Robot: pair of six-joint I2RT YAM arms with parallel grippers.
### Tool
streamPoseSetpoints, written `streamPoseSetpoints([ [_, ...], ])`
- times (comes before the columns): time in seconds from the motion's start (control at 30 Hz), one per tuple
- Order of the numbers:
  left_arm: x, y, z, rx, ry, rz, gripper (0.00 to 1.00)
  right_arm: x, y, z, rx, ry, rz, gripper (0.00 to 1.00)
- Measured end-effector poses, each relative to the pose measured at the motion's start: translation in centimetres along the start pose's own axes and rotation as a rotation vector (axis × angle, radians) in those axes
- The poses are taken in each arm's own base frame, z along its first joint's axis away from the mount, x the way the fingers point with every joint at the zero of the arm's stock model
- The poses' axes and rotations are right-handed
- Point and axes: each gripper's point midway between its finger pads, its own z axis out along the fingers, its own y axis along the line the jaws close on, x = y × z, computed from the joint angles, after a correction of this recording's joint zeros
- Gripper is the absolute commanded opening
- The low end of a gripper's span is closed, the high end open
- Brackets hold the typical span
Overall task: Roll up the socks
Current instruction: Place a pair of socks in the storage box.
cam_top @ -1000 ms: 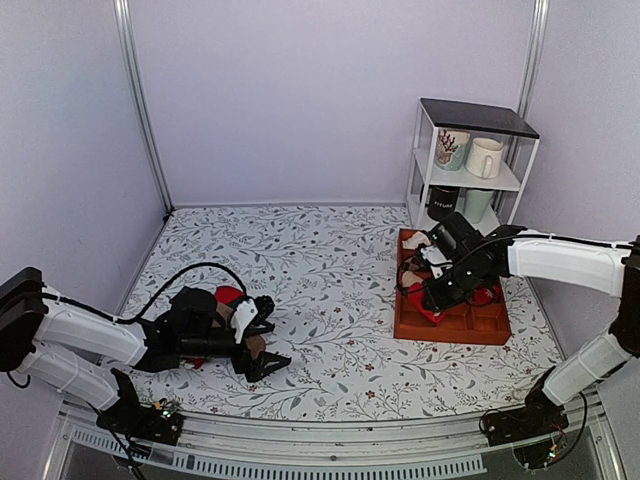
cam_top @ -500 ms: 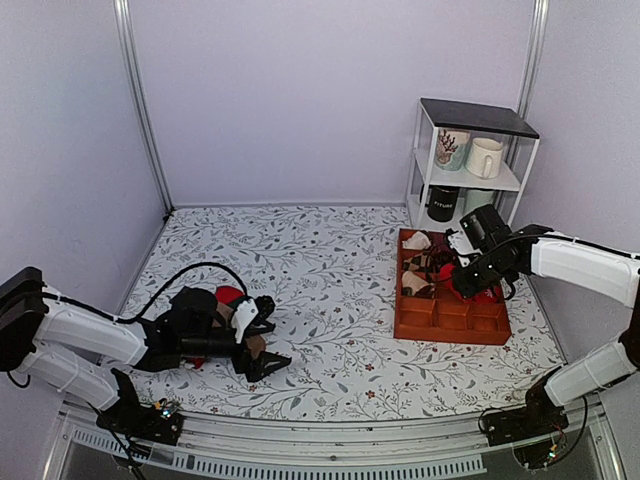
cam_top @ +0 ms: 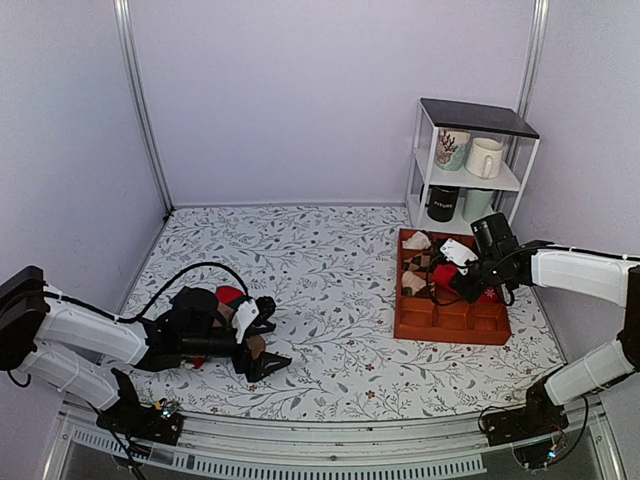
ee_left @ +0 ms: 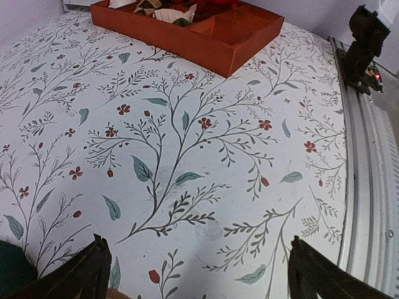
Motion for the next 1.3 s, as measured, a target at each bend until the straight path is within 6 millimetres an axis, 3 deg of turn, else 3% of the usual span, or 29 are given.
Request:
streamPoseSetpoints([
  [0.27,0.4,0.2,0.4,0.001,0.017,0.0,0.99,-1.7,-1.3,0.1,-0.028,-0.077,-0.146,0.01],
  [0.5,1.1,0.2,0.9,0.012,0.043,-0.01,0.99,-0.2,-0.4,2.3,-0.108,-0.022,-0.169,0.01],
  [0.77,1.3,0.0,1.0,0.026,0.051,-0.013,0.99,0.7,-0.7,4.2,-0.149,0.025,-0.133,0.01],
  [1.0,1.6,-0.2,1.2,0.042,0.061,-0.017,0.99,2.6,-0.4,5.1,-0.173,0.108,-0.102,0.01],
  [1.2,1.6,-0.4,1.3,0.056,0.063,-0.019,1.0,2.9,-0.8,6.1,-0.165,0.161,-0.07,0.02],
  [1.3,1.6,-0.3,1.3,0.055,0.062,-0.02,0.99,3.1,-0.6,6.5,-0.179,0.185,-0.055,0.09],
])
